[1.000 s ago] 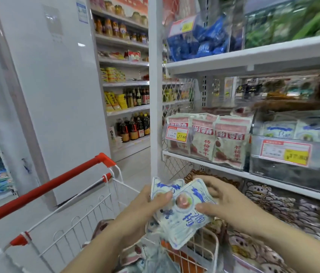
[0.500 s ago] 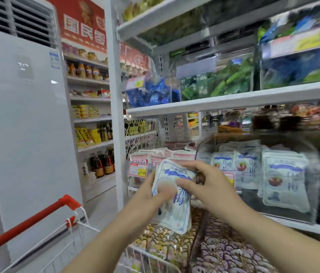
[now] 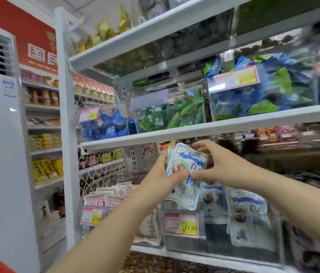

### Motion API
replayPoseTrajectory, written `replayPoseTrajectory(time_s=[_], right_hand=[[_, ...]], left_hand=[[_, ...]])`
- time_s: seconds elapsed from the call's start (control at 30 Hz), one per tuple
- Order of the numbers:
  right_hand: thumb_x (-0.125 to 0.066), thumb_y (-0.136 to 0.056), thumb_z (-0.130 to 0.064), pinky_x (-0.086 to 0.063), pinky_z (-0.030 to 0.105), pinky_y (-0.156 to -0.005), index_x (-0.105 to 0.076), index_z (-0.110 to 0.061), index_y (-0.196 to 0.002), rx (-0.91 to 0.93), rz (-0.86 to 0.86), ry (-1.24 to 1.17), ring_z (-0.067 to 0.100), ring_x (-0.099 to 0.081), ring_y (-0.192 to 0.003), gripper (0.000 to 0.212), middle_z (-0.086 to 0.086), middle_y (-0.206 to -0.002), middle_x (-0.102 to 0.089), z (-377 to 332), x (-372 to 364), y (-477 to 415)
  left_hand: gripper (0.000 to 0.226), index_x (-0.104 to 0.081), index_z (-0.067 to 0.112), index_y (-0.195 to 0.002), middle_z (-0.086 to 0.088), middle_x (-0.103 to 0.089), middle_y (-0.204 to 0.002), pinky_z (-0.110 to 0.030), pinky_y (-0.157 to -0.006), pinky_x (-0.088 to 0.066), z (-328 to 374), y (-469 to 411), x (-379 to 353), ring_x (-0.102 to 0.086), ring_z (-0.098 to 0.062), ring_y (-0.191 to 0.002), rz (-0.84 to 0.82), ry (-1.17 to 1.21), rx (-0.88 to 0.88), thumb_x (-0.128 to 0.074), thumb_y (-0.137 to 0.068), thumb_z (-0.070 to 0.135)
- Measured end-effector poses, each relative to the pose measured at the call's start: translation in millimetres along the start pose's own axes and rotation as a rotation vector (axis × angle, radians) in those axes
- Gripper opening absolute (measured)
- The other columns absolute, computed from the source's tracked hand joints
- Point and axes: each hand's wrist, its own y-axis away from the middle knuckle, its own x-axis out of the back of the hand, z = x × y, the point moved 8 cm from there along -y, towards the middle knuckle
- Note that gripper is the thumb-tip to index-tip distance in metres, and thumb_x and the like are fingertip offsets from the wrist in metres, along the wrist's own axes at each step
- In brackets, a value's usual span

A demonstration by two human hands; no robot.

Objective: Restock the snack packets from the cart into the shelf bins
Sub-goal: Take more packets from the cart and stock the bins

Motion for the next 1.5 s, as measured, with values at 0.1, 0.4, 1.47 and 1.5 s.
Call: replayPoseTrajectory(time_s=[0.1, 0.4, 1.47, 1.5], right_hand=[[-0.089, -0.068, -0.038, -0.055, 0.045, -0.094, -0.038, -0.026, -0.146, -0.123, -0.044, 0.066, 0.02, -0.067, -0.108, 0.094, -0.006, -0.135, -0.058, 32, 12, -17], [-0.085, -0.075, -0.037, -0.049, 0.035, -0.097, -0.053, -0.013, -0.131, -0.132, -0.347, 0.676, 0.024, -0.056, -0.119, 0.069, 0.005, -0.132, -0.058, 79, -29, -33], [-0.059, -0.088, -0.048, -0.048, 0.039, -0.09, -0.059, -0.036, -0.109, 0.21, 0.001, 0.63, 0.017, -0.06, -0.107, 0.024, -0.013, -0.11, -0.068, -21, -51, 28], [-0.059, -0.087, -0.045, -0.049, 0.039, -0.088, -0.059, -0.036, -0.107, 0.233, -0.008, 0.566, 0.017, -0.061, -0.104, 0.022, -0.012, -0.107, -0.068, -31, -63, 38]], left_hand=[[0.044, -0.048, 0.05, -0.119, 0.013, -0.073, -0.116, -0.041, -0.102, -0.052, -15, -33, -25, -0.071, -0.009, -0.106, -0.093, -0.003, 0.055, -0.073, -0.092, 0.025], [0.076, -0.032, 0.018, -0.147, 0.0, -0.054, -0.135, -0.034, -0.104, -0.048, -80, -66, -77, -0.057, -0.016, -0.119, -0.433, -0.601, 0.249, -0.075, -0.088, 0.039], [0.03, -0.061, 0.028, -0.125, 0.015, -0.066, -0.107, -0.009, -0.065, -0.045, -4, 23, -10, -0.065, -0.002, -0.086, -0.052, -0.525, -0.066, -0.064, -0.096, 0.019], [0.028, -0.063, 0.028, -0.122, 0.015, -0.067, -0.106, -0.009, -0.062, -0.045, -3, 45, -1, -0.066, -0.001, -0.082, -0.044, -0.473, -0.082, -0.063, -0.097, 0.016]])
